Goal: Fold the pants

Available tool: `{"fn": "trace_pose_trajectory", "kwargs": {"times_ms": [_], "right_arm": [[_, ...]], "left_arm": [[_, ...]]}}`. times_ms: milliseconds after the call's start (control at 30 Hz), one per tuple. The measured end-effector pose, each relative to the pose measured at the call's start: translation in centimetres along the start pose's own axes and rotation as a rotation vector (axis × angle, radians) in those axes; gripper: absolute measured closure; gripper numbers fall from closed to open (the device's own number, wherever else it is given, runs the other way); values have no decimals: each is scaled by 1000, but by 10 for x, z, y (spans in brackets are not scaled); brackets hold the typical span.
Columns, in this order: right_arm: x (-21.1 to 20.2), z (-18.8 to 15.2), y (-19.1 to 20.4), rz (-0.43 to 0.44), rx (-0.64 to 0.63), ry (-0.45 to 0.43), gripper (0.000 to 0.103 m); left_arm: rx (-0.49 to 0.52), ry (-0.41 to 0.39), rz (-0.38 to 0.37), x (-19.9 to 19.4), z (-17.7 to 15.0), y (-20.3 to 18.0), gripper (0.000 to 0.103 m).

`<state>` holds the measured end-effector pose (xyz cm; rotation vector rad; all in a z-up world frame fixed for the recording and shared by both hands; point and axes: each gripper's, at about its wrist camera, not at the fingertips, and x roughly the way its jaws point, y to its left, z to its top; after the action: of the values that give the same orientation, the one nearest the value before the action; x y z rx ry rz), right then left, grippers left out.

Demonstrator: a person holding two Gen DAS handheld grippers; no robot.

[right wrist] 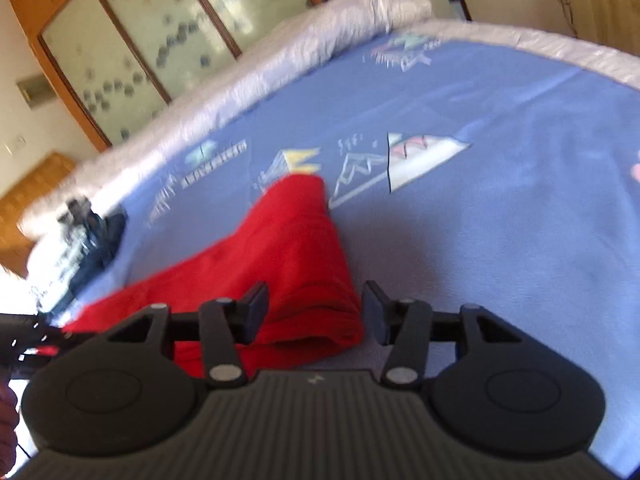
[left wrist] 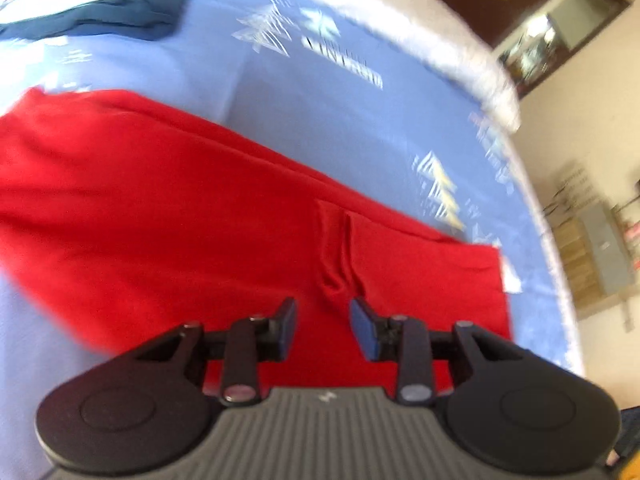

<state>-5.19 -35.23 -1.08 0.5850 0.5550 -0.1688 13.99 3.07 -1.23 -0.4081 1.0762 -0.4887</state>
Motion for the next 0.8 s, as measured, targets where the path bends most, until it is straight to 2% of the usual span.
{"fn": "trace_pose_trajectory", "kwargs": {"times_ms": [33, 100, 267, 400, 533, 600, 700, 800], "right_arm": [[-6, -1, 2, 13, -6, -9, 49], [-14, -6, 10, 56, -23, 9, 49], [-6, -27, 59, 198, -96, 145, 49], [11, -55, 110, 282, -170, 275, 49], [23, -87, 164, 340, -319, 396, 49], [35, -107, 180, 348, -353, 493, 47], [30, -119, 192, 319, -443, 458, 41], [33, -115, 191, 304, -433, 465, 41]], "left_arm": [[-19, -16, -11, -14, -4, 13, 71], [-55, -45, 21, -39, -15, 41, 71], [-182, -95, 191, -78, -45, 102, 71], [-216, -130, 323, -100, -58, 128, 70], [-192, -145, 442, -99, -61, 139, 69], [-182, -163, 448, -100, -65, 143, 70], [-138, -174, 473, -95, -67, 135, 70], [-64, -174, 517, -83, -65, 126, 69]]}}
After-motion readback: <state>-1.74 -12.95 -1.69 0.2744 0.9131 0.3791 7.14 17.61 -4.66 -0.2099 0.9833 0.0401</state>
